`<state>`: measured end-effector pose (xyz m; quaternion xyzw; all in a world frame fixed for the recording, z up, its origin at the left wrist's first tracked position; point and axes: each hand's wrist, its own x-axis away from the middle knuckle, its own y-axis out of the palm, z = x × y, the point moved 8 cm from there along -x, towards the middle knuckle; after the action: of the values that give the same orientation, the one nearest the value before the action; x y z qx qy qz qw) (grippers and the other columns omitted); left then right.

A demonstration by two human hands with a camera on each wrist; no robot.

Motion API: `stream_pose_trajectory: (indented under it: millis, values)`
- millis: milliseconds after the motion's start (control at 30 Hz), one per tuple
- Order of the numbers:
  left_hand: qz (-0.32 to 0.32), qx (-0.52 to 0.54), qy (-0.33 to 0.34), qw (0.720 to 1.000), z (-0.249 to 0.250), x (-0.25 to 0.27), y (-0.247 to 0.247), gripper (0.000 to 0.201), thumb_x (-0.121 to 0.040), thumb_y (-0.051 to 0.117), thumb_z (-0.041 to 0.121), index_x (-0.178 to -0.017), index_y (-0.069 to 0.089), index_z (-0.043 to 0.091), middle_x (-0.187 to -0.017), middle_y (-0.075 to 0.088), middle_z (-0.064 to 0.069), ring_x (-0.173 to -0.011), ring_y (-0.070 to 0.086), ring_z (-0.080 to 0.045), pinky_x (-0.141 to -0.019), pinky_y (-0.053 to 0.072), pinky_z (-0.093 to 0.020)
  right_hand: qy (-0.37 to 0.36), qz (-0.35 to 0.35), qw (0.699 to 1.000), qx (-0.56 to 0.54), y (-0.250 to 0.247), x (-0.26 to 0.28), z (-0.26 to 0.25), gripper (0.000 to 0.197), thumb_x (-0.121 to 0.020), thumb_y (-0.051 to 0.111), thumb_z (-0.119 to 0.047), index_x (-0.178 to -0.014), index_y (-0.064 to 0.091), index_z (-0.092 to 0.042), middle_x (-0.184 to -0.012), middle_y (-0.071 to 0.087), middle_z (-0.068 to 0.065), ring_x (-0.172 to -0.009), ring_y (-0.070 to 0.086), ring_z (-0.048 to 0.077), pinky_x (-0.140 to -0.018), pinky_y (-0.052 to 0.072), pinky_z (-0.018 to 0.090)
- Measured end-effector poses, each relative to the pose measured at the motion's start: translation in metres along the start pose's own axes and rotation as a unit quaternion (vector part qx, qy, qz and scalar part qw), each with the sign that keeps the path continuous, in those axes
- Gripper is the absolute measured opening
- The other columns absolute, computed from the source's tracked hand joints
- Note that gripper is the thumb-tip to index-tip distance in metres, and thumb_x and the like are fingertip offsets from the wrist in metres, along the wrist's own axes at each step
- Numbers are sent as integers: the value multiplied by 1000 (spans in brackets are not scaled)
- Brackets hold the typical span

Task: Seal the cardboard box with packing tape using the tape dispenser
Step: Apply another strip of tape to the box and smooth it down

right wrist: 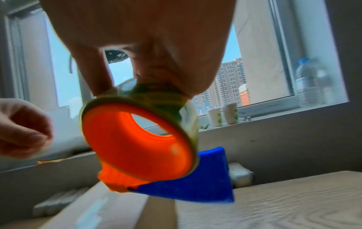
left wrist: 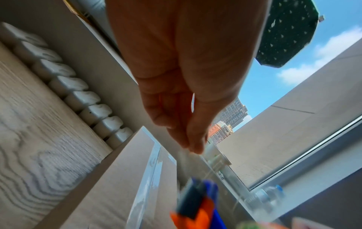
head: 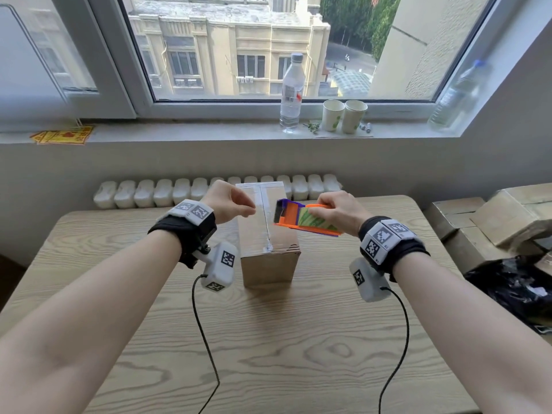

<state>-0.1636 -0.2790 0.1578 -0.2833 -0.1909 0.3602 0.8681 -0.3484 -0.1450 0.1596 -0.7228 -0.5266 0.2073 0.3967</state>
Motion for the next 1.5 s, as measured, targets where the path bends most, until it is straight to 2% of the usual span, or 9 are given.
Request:
stream_pose_trajectory:
  millis: [133,233,367,600,733,800,1000,1233,1500]
  values:
    - [0,-1,-18,1000,-5,3,-9,10,-76,74,10,-85,74,5,-69,69,1,-53,62,4,-53,47,-6,37,7,999,31,-14,5,25,38,-81,66,-42,-58,48,-18,-64,51,-1,-62,49,15,-54,36,27]
    - [-12,-5,-38,999,-12,7,-4,12,-76,74,11,-87,74,6,-70,69,1,-59,62,0,-56,44,-10,49,-3,999,1,-17,7,34,35,-82,65,-39,-59,52,-17,-67,54,1,-67,52,18,-58,39,27]
    - [-23,0,-61,998,-25,13,4,12,-75,75,12,-86,75,7,-72,71,-2,-63,63,-5,-61,49,-15,87,17,992,85,-25,9,51,51,-75,68,-53,-50,46,-15,-57,48,1,-57,45,14,-51,34,28]
    - [-48,16,-159,986,-67,24,33,17,-75,75,11,-88,73,-1,-69,68,-7,-62,62,-8,-50,49,-11,135,-64,979,142,16,1,69,60,-69,68,-62,-49,38,-14,-53,44,5,-56,44,22,-53,32,31]
    - [-29,23,-198,980,-91,28,42,30,-71,79,27,-80,73,-1,-70,70,-9,-63,63,-11,-62,52,-21,141,-93,974,150,40,-5,72,62,-69,68,-62,-45,34,-16,-48,39,2,-49,39,18,-46,28,30]
    - [-25,25,-212,977,-99,29,47,34,-69,80,31,-79,73,-1,-68,70,-8,-62,63,-11,-61,51,-22,142,-103,972,159,49,-9,76,61,-68,68,-63,-46,35,-16,-48,41,1,-49,40,18,-47,30,29]
    - [-5,21,-230,973,-109,29,54,33,-67,81,35,-74,73,4,-75,73,-14,-64,64,-14,-59,49,-22,140,-108,968,180,60,-20,88,63,-63,65,-71,-44,39,-17,-47,46,2,-51,48,21,-51,37,28]
    - [0,15,-239,971,-115,28,59,38,-65,81,39,-73,75,3,-78,75,-14,-65,65,-14,-59,49,-22,130,-111,969,180,67,-24,89,66,-63,66,-70,-44,32,-17,-45,39,1,-48,41,20,-47,30,29]
    - [-4,-2,-242,970,-119,26,61,37,-63,81,43,-68,76,6,-75,75,-13,-79,72,-24,-70,55,-32,144,-78,972,170,72,-19,90,66,-62,68,-69,-47,32,-15,-49,37,2,-49,37,20,-43,26,28]
